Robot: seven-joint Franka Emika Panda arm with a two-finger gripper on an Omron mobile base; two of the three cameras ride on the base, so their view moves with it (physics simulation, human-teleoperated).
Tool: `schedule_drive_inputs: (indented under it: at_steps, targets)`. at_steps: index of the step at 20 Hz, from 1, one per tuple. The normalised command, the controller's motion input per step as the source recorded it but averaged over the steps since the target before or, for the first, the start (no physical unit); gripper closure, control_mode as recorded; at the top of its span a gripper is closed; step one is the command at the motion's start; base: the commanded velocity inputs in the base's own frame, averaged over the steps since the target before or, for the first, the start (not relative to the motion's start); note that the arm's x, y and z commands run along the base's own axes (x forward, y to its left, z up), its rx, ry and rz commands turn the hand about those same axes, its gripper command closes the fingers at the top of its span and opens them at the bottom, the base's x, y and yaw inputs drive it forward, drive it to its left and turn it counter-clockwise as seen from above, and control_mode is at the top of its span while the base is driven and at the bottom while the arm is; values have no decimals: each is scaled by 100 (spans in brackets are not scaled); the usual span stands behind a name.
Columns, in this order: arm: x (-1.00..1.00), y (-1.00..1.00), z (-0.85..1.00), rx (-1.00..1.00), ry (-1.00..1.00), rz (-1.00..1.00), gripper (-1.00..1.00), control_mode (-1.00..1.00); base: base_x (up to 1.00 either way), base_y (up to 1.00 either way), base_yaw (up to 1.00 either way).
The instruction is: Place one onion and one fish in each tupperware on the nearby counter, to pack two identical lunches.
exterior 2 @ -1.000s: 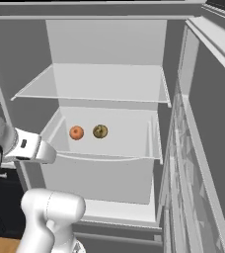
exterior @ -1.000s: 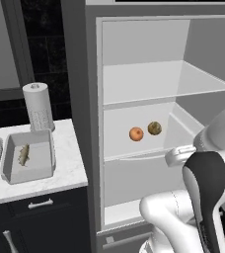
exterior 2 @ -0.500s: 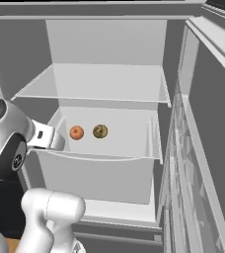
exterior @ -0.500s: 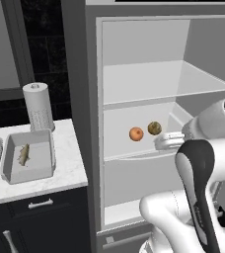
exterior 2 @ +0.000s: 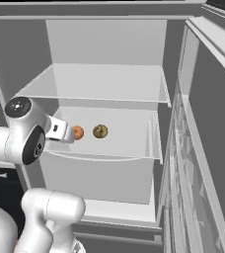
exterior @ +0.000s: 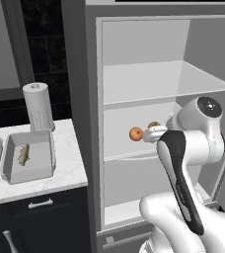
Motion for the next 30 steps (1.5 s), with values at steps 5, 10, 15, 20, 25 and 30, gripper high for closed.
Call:
schedule_drive_inputs:
  at_steps: [5, 10, 15, 20, 25, 30]
  targets:
    - [71, 0, -36, 0, -4, 0, -100, -100, 0, 0, 0]
    - [67, 6, -8, 0, 7, 0, -100, -100, 0, 0, 0]
    - [54, 14, -22, 0, 2, 0, -100, -100, 0, 0, 0]
    - [51, 5, -19, 0, 2, 0, -100, -100, 0, 0, 0]
    - [35, 0, -21, 1, 1, 0, -100, -100, 0, 0, 0]
    - [27, 0, -24, 1, 0, 1, -100, -100, 0, 0, 0]
